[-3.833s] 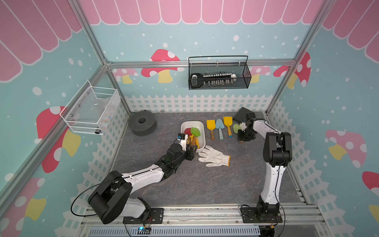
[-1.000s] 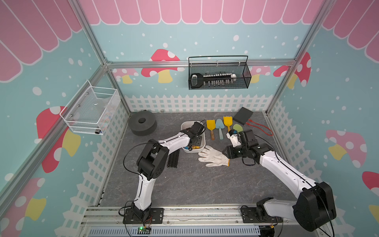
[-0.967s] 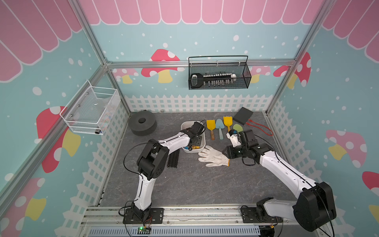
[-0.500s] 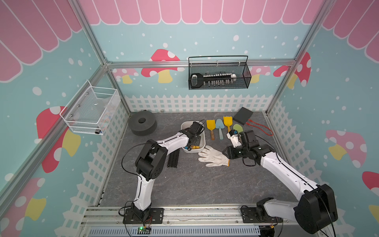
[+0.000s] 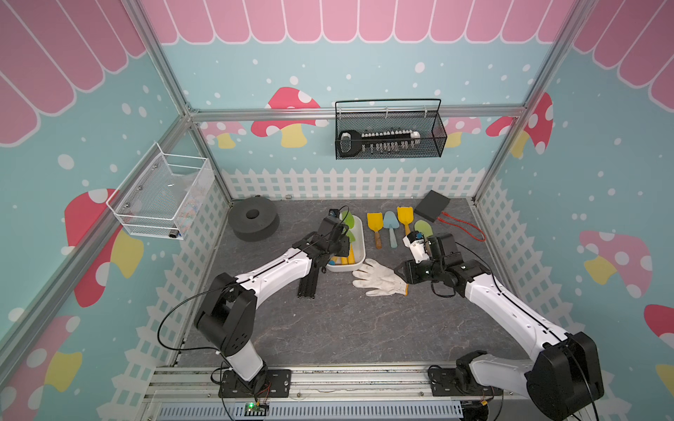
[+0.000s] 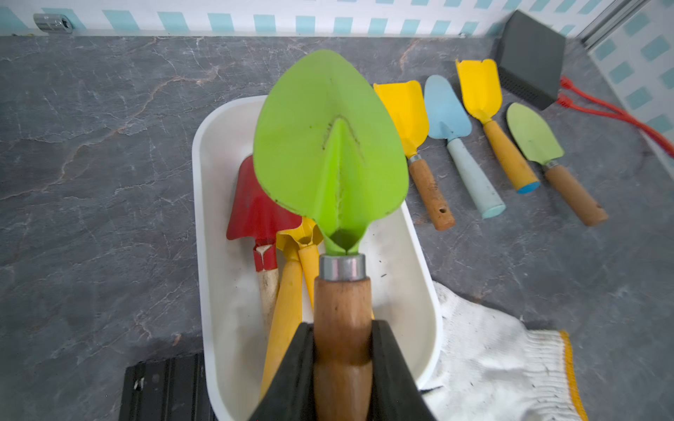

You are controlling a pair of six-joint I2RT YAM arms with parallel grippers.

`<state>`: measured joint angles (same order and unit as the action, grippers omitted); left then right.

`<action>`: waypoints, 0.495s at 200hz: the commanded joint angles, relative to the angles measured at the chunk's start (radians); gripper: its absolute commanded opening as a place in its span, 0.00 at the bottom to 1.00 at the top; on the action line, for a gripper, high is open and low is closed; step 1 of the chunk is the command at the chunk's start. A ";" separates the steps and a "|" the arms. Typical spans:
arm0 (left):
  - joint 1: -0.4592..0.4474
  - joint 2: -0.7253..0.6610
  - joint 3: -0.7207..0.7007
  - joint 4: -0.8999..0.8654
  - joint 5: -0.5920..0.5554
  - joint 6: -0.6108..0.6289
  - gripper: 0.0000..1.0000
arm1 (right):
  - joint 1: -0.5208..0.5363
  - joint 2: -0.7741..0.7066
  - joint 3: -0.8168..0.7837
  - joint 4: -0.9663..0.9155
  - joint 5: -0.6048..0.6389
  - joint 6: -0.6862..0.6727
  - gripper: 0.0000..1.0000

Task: Take the shovel out of the storage box
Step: Pick up the shovel from the storage box.

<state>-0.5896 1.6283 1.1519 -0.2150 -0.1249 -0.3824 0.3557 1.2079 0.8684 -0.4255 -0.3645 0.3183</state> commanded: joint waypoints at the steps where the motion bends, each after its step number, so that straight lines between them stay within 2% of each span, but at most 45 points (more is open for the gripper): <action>1: 0.001 -0.092 -0.102 0.171 0.083 -0.054 0.00 | 0.009 -0.038 -0.028 0.078 -0.076 -0.006 0.44; 41: 0.001 -0.212 -0.268 0.356 0.207 -0.082 0.00 | 0.009 -0.071 -0.064 0.162 -0.139 -0.002 0.44; 99: 0.001 -0.258 -0.410 0.632 0.445 -0.091 0.00 | 0.009 -0.067 -0.144 0.411 -0.300 0.072 0.45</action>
<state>-0.5896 1.3949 0.7715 0.2256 0.1799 -0.4644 0.3557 1.1503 0.7547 -0.1635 -0.5720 0.3431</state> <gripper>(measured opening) 0.233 0.449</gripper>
